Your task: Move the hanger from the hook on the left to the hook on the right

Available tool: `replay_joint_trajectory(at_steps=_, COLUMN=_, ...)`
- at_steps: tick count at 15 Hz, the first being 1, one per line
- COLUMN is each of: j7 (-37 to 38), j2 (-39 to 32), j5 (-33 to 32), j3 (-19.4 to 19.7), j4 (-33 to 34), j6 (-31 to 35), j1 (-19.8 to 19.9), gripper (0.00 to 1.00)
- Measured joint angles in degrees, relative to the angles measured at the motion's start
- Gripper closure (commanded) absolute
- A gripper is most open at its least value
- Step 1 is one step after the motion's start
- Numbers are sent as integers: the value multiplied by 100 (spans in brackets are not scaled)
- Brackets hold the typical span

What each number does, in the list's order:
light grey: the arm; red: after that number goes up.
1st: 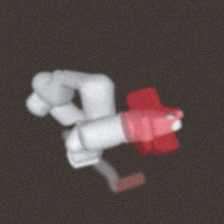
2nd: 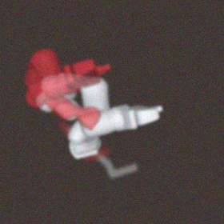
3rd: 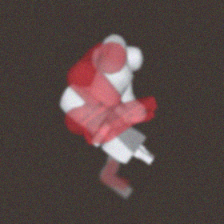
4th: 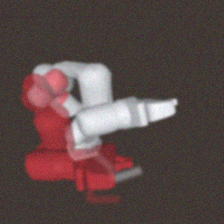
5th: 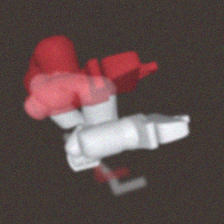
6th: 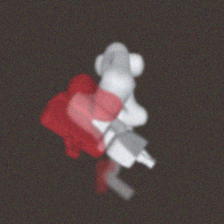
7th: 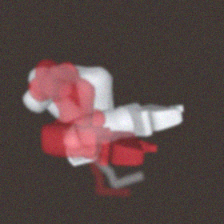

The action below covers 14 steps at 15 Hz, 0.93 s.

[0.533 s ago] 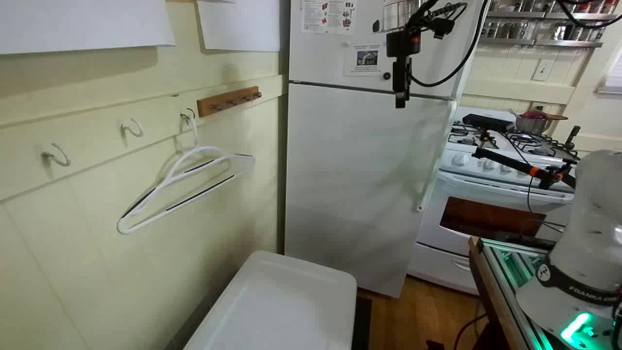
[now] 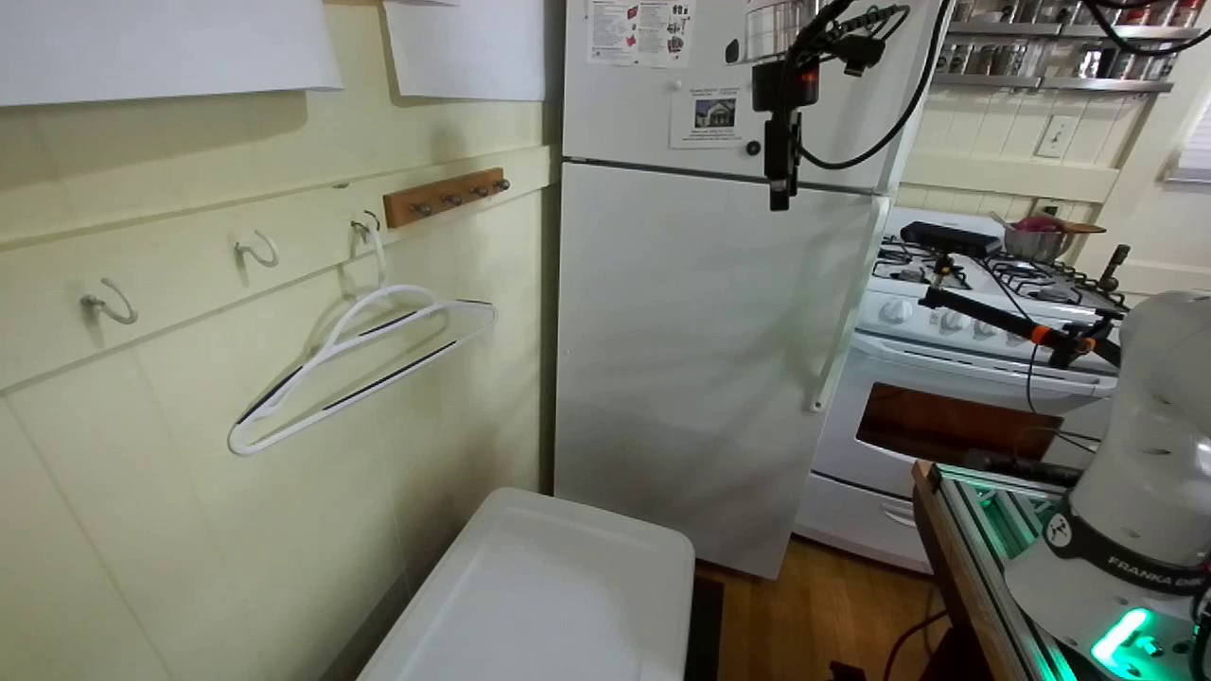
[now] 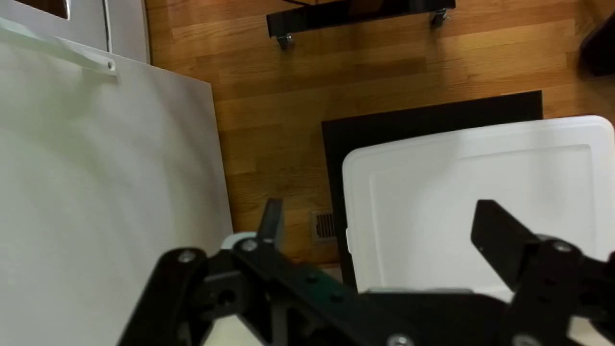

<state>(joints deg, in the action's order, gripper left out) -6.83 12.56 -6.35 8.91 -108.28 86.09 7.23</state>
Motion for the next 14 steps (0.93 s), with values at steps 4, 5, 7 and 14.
replay_joint_trajectory(at_steps=4, j7=0, j2=-22, j5=0, j3=-1, j4=-53, j6=376, j1=0, gripper=0)
replay_joint_trajectory(at_steps=5, j7=0, j2=-28, j5=-13, j3=-3, j4=-113, j6=713, j1=-1, gripper=0)
replay_joint_trajectory(at_steps=7, j7=-17, j2=-35, j5=-43, j3=-6, j4=-316, j6=1567, j1=-2, gripper=0)
replay_joint_trajectory(at_steps=14, j7=-350, j2=-352, j5=86, j3=67, j4=-895, j6=3571, j1=-2, gripper=0)
